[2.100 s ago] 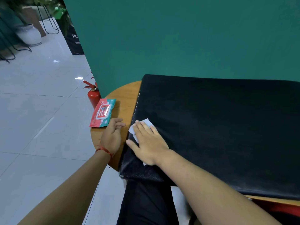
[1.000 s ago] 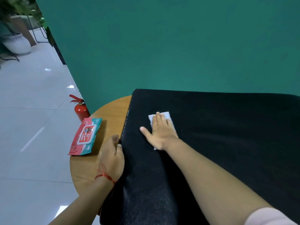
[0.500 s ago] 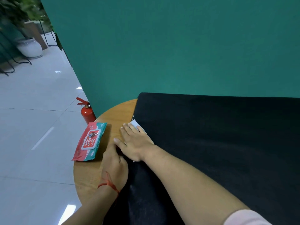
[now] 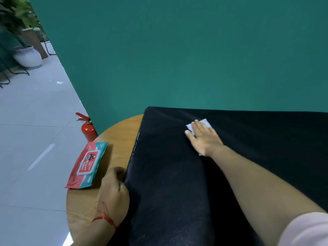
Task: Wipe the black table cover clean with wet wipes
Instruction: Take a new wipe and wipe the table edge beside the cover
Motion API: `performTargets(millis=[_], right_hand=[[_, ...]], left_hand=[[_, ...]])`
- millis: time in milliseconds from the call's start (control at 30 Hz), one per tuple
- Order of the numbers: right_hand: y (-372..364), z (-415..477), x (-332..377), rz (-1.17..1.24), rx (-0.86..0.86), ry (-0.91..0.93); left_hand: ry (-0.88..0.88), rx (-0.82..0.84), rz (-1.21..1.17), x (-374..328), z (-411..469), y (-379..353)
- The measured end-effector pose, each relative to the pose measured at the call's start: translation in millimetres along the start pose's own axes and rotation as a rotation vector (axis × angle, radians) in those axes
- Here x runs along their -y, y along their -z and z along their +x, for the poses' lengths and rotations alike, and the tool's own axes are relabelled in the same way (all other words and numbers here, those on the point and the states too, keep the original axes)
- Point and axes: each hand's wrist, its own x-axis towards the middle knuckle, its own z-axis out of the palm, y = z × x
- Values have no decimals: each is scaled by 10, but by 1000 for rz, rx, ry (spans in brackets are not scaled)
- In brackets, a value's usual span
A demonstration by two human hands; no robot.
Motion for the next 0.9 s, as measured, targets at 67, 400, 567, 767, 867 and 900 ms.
performTargets(millis=[67, 400, 567, 767, 867, 900], right_hand=[[96, -7, -337, -20, -4, -85], [104, -181, -578, -27, -383, -78], [89, -180, -589, 0, -130, -67], [126, 92, -518, -33, -17, -92], [135, 348, -440, -34, -18, -126], [137, 441, -404, -35, -21, -138]], left_hand=[[-2, -2, 1, 17, 13, -8], [18, -23, 33, -9, 23, 3], [-2, -50, 8, -89, 3, 11], [18, -29, 47, 23, 36, -15], [46, -18, 56, 100, 64, -39], [49, -23, 53, 117, 78, -46]])
